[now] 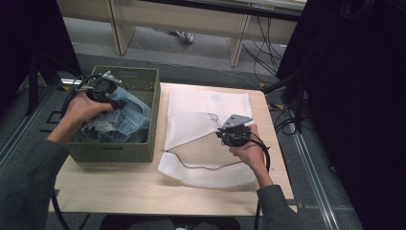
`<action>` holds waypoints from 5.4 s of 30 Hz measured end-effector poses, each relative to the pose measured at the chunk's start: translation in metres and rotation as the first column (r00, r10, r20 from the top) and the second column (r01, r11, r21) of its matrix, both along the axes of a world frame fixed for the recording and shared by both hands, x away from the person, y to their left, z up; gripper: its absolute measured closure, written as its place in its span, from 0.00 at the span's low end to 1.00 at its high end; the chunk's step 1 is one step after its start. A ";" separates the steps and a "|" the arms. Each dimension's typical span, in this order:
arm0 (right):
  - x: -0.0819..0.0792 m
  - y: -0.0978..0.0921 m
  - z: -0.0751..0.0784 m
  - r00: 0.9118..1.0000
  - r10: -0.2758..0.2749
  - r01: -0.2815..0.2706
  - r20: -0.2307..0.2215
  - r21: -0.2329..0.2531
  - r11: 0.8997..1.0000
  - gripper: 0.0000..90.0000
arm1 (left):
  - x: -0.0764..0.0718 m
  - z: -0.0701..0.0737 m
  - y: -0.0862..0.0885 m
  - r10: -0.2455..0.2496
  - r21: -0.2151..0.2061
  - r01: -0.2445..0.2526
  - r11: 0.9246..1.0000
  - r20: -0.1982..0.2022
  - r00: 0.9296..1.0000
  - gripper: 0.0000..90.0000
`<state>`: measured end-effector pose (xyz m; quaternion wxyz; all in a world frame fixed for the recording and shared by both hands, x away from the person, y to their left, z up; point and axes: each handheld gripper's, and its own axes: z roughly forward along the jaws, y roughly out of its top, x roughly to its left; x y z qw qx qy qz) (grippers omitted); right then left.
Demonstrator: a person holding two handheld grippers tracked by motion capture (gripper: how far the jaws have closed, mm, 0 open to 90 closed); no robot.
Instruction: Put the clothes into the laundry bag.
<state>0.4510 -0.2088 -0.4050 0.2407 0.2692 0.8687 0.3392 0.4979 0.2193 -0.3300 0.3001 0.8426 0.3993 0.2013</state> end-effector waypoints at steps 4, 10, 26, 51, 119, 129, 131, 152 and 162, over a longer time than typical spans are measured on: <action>-0.001 0.000 0.001 1.000 0.002 -0.002 0.002 -0.004 1.000 0.92 | -0.015 0.020 0.003 -0.023 0.004 0.023 1.000 0.031 0.999 0.88; -0.001 0.001 0.000 1.000 -0.009 0.009 -0.003 -0.003 1.000 0.92 | -0.033 0.038 0.014 -0.048 -0.058 0.052 0.997 0.070 0.996 0.88; -0.001 0.001 -0.001 1.000 -0.004 0.004 -0.009 -0.005 1.000 0.92 | -0.065 0.076 0.020 -0.096 -0.159 0.118 0.980 0.143 0.985 0.88; -0.001 -0.003 0.007 1.000 -0.011 0.011 0.007 0.005 1.000 0.95 | -0.120 0.150 -0.019 -0.281 -0.325 0.350 0.878 0.241 0.929 0.88; -0.009 -0.004 0.021 0.998 0.000 -0.001 0.064 0.017 1.000 0.96 | -0.069 -0.080 -0.230 -0.339 -0.159 0.326 0.932 -0.065 0.938 0.24; -0.011 -0.003 0.020 0.998 0.011 -0.011 0.059 0.012 1.000 0.95 | -0.085 -0.097 -0.194 -0.367 -0.037 0.365 0.930 -0.113 0.923 0.16; -0.010 -0.002 0.020 0.998 0.018 -0.018 0.059 0.010 1.000 0.95 | -0.080 -0.107 -0.200 -0.391 -0.014 0.392 0.920 -0.117 0.913 0.30; -0.009 -0.003 0.021 0.998 -0.004 0.003 0.062 0.008 1.000 0.96 | -0.056 -0.098 -0.249 -0.340 -0.145 0.329 0.933 -0.058 0.939 0.40; -0.011 -0.010 0.022 0.998 -0.005 0.004 0.066 0.020 1.000 0.95 | -0.041 -0.046 -0.182 -0.180 -0.170 0.182 0.968 0.024 0.983 0.25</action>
